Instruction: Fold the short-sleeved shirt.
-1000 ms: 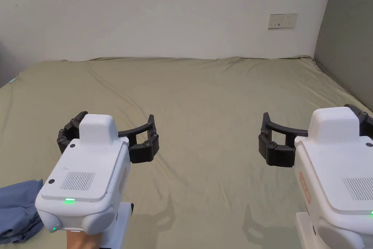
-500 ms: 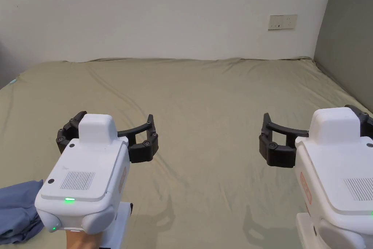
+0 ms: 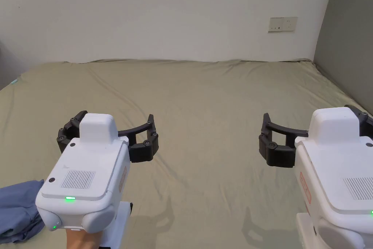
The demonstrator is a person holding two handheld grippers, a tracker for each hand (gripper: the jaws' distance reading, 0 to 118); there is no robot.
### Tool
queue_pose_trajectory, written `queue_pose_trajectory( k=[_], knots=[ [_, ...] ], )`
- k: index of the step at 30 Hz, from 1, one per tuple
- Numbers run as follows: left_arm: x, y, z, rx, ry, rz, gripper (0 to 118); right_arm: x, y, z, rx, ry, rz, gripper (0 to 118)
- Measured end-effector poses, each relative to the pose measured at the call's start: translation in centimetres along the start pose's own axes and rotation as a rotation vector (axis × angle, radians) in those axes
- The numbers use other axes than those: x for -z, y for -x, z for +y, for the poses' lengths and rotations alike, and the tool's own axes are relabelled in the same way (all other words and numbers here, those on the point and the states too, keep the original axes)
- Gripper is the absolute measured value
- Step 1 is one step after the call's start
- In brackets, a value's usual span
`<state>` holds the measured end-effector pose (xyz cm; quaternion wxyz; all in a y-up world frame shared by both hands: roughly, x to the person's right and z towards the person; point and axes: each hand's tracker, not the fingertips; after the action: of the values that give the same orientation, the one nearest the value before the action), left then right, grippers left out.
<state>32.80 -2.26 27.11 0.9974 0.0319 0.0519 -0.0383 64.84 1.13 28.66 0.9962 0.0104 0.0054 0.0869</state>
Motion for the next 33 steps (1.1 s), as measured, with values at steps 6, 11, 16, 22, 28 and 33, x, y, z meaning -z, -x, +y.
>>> queue_pose_trajectory(
  k=[6, 11, 16, 22, 28, 33],
  knots=[
    [-0.1, 0.1, 0.1, -0.004, -0.002, 0.001, 118, -0.1, 0.1, 0.0, 0.004, 0.002, 0.0, 118],
    [-0.2, 0.2, 0.1, -0.002, -0.005, 0.001, 118, -0.1, 0.2, 0.0, 0.002, 0.005, 0.001, 118],
    [-0.2, 0.3, 0.2, -0.004, -0.004, 0.006, 118, -0.1, 0.3, 0.1, 0.0, 0.01, -0.001, 118],
    [-0.4, 0.5, 0.3, -0.007, -0.003, 0.004, 118, 0.6, 0.4, 0.5, 0.035, 0.122, -0.027, 118],
    [-0.5, 0.7, 0.4, -0.006, -0.007, 0.006, 118, 2.0, 0.0, 0.5, 0.181, 0.331, -0.043, 118],
    [-0.4, 1.0, 0.6, -0.009, -0.008, 0.008, 118, 2.8, -0.8, 1.1, 0.363, 0.543, -0.07, 118]
  ],
)
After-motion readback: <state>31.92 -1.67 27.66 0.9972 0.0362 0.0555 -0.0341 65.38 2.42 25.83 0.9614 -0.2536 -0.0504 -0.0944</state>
